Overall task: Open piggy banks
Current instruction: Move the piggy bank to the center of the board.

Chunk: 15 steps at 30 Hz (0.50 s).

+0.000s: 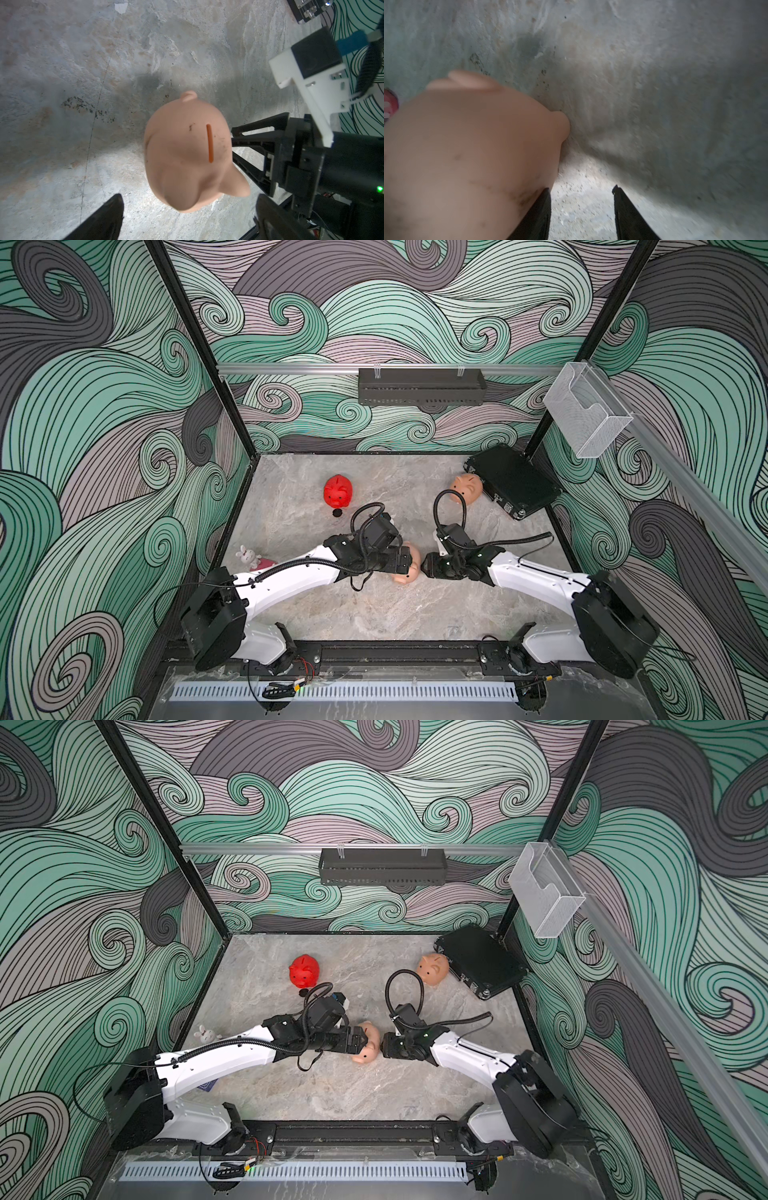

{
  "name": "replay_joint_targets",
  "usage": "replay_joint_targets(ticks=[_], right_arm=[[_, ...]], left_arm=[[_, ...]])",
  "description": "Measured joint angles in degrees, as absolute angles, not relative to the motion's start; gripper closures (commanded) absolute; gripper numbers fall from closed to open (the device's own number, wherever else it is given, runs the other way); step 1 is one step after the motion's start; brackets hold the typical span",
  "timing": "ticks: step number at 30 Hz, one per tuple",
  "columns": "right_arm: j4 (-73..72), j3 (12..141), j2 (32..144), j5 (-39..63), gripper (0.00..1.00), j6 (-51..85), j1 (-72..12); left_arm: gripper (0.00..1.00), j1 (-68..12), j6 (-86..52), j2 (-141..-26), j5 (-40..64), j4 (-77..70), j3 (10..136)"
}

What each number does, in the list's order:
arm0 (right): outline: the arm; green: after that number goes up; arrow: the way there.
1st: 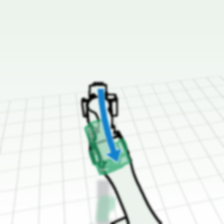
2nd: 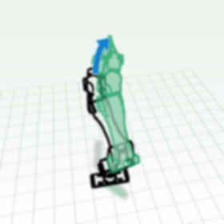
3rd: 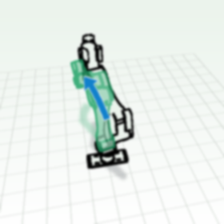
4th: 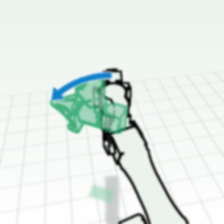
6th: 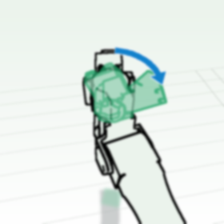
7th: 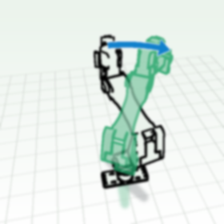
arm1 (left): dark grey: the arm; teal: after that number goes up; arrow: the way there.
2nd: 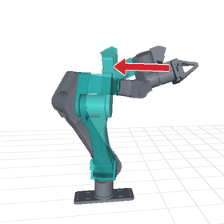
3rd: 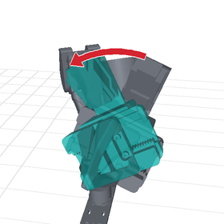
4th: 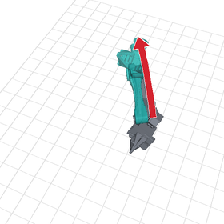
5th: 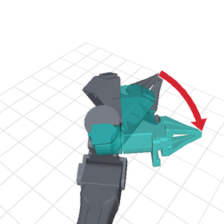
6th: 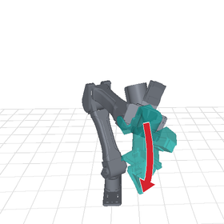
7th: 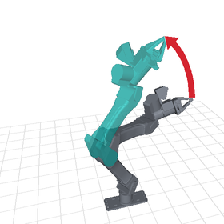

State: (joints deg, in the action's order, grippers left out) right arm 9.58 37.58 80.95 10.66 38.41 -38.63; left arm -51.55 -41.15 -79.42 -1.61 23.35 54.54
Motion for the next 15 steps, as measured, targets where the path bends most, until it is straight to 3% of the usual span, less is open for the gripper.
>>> replay_joint_targets(ticks=[7,15], right_arm=[[2.1,36.2,78.7,12.2,0.39,41.0,-38.7],[13.9,31.2,56.7,-3.6,0.28,39.8,-38.6]], left_arm=[[0.01,-51.5,-40.4,-78.6,-7.8,28.1,55.2],[0.01,-52.7,-40.0,-81.9,-10.5,34.8,62.9]])
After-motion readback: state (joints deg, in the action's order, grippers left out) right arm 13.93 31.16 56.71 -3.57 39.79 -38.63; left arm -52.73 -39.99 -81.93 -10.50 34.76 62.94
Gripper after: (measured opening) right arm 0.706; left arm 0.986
